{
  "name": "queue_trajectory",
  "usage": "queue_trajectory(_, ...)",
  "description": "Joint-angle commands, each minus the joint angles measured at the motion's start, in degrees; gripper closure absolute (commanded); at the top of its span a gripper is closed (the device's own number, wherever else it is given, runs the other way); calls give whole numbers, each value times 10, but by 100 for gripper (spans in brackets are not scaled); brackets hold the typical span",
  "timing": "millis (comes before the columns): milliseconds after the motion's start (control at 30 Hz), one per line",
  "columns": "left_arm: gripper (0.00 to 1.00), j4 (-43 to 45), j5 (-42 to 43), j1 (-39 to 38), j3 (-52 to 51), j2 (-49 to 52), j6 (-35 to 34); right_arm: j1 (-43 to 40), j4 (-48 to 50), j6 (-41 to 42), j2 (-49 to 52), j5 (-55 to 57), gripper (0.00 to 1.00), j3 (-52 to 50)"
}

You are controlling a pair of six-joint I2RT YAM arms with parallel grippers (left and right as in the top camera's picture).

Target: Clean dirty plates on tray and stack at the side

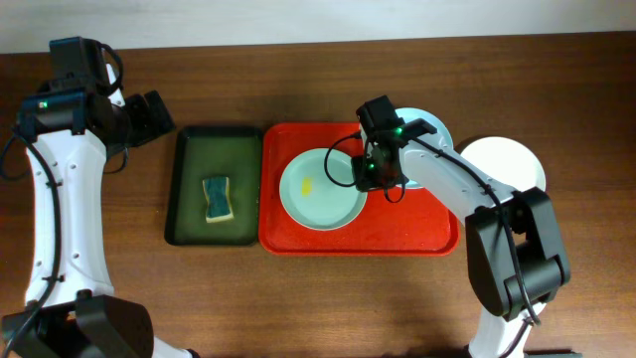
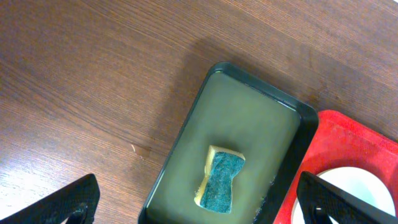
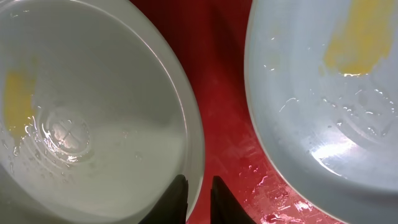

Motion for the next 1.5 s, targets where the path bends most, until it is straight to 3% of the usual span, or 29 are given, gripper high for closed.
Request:
queue_trajectory(0,1,1,2,-1,5,1,-6,3,12,4,5,9,80,-10)
queue_trajectory(567,1,1,2,-1,5,1,-6,3,45,4,5,9,80,-35)
queue_trajectory(733,1,1,2,-1,5,1,-6,3,49,4,5,9,90,-37)
queue_trajectory(1467,1,1,2,-1,5,1,-6,3,69,4,5,10,86,-48)
